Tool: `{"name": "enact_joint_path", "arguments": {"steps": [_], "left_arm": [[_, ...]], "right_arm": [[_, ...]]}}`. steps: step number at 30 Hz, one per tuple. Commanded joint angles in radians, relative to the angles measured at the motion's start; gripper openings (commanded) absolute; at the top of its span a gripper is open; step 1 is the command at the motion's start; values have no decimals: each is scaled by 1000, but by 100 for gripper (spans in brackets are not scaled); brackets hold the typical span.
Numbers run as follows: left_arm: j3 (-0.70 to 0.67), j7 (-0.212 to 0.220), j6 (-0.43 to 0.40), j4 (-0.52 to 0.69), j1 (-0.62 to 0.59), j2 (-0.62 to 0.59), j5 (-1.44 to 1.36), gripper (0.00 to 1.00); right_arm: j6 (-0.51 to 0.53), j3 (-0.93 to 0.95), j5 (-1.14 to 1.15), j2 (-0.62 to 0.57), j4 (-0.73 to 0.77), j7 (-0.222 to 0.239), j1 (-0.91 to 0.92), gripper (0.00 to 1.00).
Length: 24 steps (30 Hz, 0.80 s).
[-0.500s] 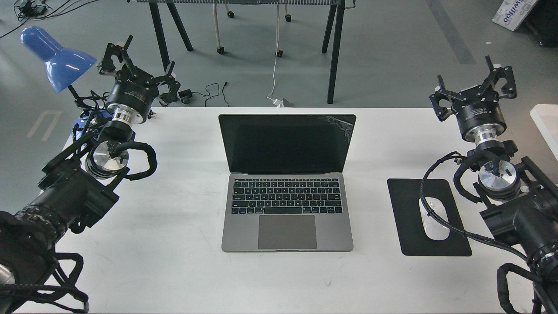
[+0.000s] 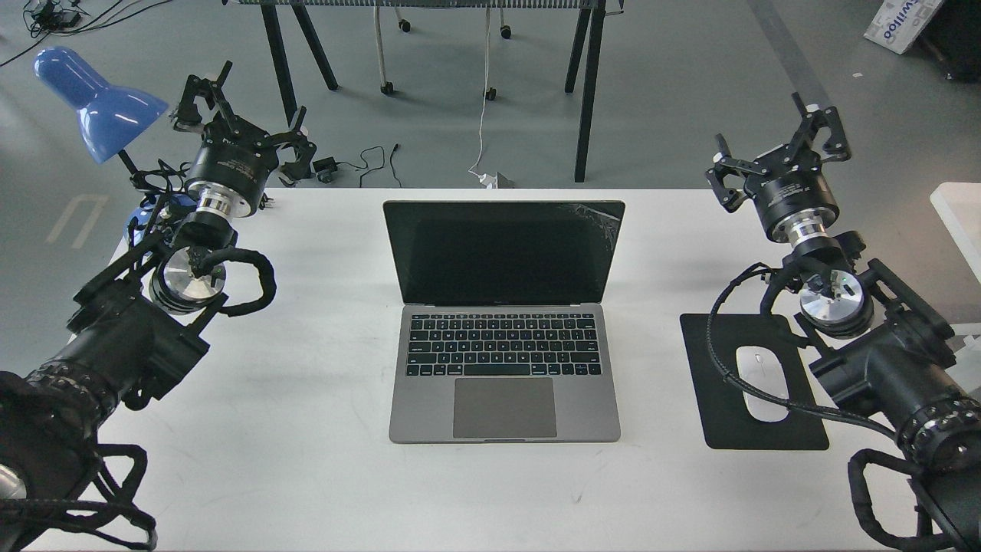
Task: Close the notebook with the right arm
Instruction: 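Move the right gripper forward toward the top of the laptop screen, then push the laptop screen down with the right gripper to close it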
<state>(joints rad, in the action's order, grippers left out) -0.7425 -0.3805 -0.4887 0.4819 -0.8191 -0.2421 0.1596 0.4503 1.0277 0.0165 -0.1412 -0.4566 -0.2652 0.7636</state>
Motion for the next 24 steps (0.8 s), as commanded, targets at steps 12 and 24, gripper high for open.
{"name": "enact_joint_path", "arguments": {"steps": [12, 24], "left_arm": [[-1, 0, 0, 0, 0, 0, 0, 100], [-3, 0, 0, 1, 0, 0, 0, 100]], "right_arm": [[5, -279, -4, 117, 58, 32, 108, 100], [-15, -422, -1, 3, -243, 38, -4, 100]]}}
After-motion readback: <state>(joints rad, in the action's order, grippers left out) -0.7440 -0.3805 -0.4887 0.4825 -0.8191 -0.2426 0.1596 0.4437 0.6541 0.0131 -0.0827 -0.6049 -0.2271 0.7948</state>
